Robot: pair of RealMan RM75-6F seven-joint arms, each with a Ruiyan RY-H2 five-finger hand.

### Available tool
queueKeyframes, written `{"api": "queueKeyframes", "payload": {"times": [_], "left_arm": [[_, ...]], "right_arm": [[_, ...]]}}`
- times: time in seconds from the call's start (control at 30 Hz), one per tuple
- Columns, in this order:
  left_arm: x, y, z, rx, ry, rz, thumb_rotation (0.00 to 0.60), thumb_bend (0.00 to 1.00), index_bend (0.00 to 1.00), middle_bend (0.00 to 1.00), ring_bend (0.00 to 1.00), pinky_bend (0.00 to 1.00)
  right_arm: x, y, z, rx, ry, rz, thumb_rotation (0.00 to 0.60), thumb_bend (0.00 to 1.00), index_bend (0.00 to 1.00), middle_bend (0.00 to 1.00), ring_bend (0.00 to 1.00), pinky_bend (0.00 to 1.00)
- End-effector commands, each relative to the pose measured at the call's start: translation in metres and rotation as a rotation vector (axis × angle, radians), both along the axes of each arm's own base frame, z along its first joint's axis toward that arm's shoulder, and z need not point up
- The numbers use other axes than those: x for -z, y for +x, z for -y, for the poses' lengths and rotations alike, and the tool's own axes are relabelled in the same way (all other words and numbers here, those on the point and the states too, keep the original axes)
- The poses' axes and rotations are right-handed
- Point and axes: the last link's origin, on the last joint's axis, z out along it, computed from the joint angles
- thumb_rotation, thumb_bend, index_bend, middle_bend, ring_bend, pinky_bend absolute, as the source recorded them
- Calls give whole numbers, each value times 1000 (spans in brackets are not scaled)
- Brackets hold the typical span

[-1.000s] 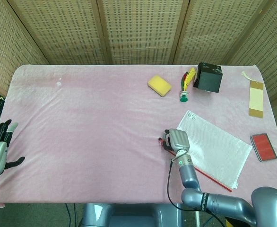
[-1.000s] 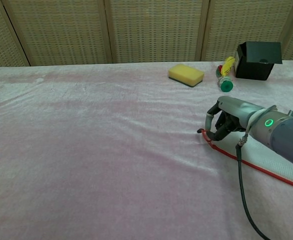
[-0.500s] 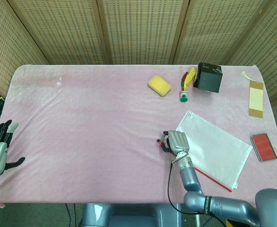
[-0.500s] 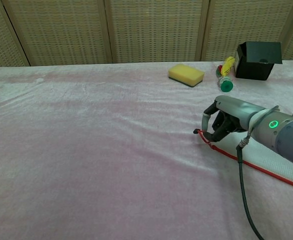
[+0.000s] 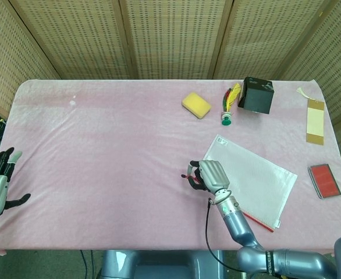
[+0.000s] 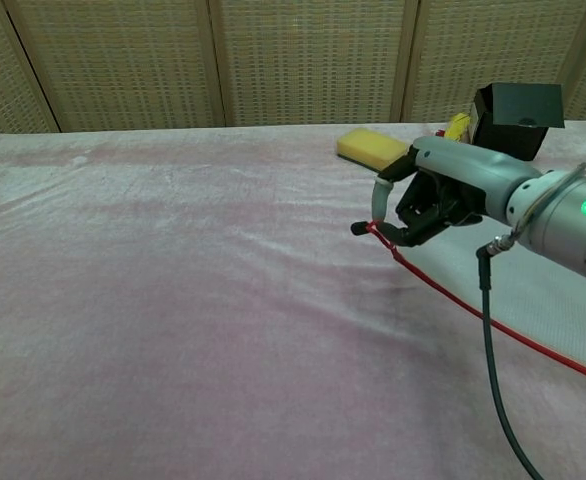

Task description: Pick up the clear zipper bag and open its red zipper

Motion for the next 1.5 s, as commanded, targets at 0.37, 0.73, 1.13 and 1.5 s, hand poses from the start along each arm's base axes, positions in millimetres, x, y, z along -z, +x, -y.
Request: {"api": "queueKeyframes", "payload": {"times": [0.37, 0.73, 1.13, 1.5], "left_arm": [[-5, -1, 0, 0, -9, 27, 600, 0, 0, 0, 0, 0], [-4, -6, -6, -9, -11, 30, 600, 0, 0, 0, 0, 0], [10, 3, -36, 156, -72, 132, 600, 0, 0, 0, 0, 0], [77, 74, -114, 483, -318, 468, 600, 0, 3, 820, 689, 681]], "right_arm": [[-67, 56, 10, -243, 40, 135, 600, 757, 835, 970, 959, 1000], [-113, 116, 26, -341, 176, 163, 600, 733, 843, 970, 959, 1000], [-114, 119, 32, -216, 386, 261, 600, 733, 848, 970, 959, 1000], [-103, 105, 39, -147, 448, 331, 600, 733, 848, 970, 959, 1000]]}}
